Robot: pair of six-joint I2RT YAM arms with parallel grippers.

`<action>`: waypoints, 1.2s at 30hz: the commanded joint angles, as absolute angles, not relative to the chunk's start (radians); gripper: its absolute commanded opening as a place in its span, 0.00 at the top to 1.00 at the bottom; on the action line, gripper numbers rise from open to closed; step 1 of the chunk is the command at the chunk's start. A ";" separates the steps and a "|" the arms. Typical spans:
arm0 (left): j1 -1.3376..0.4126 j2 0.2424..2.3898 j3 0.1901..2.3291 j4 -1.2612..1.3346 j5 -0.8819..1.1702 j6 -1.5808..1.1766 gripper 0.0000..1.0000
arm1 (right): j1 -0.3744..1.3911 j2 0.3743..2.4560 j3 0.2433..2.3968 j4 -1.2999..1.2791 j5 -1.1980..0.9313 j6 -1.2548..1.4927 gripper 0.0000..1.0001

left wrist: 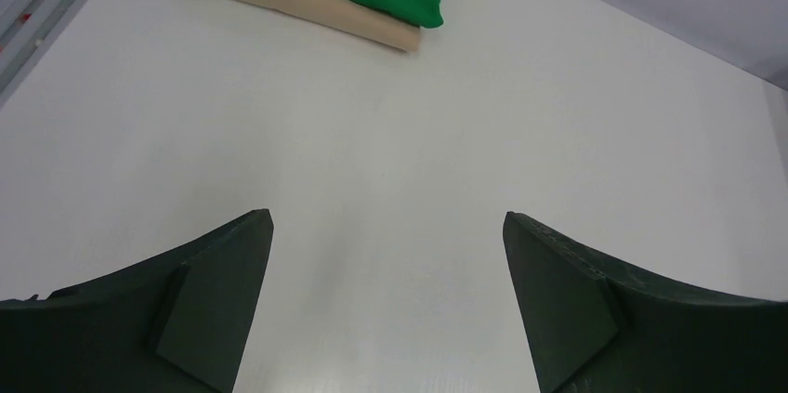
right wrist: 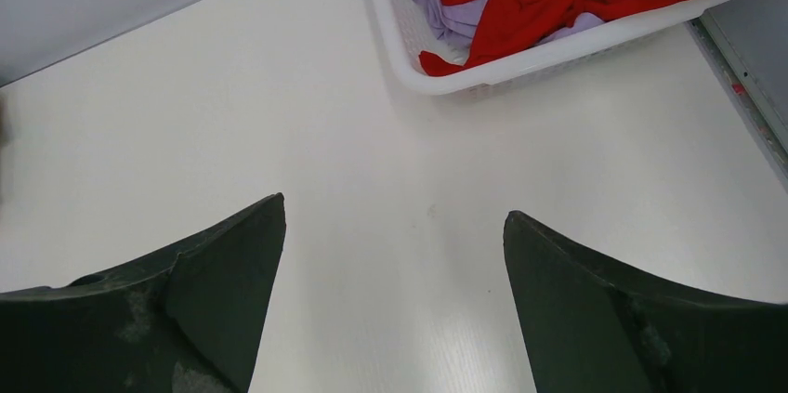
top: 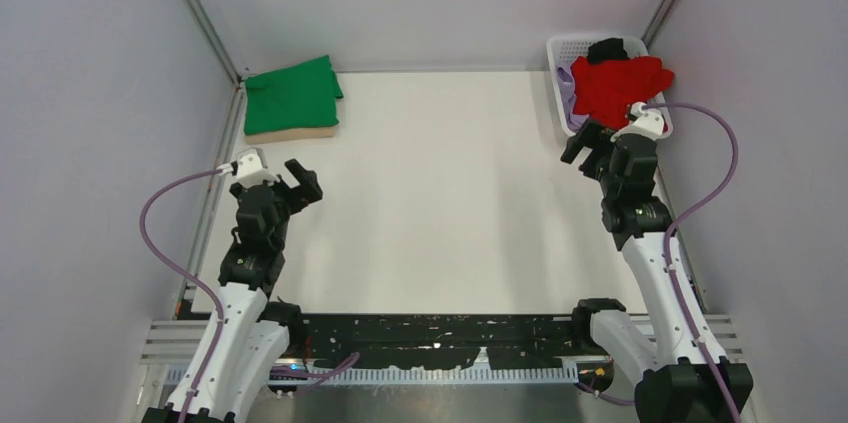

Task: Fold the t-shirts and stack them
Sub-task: Grab crumpled tshirt from bin with the right arm

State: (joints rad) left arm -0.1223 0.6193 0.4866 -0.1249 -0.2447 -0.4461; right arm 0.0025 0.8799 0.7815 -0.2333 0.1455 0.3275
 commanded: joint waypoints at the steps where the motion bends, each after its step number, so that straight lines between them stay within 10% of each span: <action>1: -0.122 0.616 0.523 -0.106 -0.263 -0.442 0.01 | 0.000 0.905 0.837 -0.177 0.121 0.280 0.05; 24: -0.122 0.658 0.566 -0.150 -0.341 -0.425 0.01 | -0.162 2.119 2.120 -0.571 0.253 0.196 0.05; 36: -0.122 0.671 0.569 -0.160 -0.363 -0.414 0.01 | -0.228 2.239 2.136 -0.611 0.284 0.136 0.01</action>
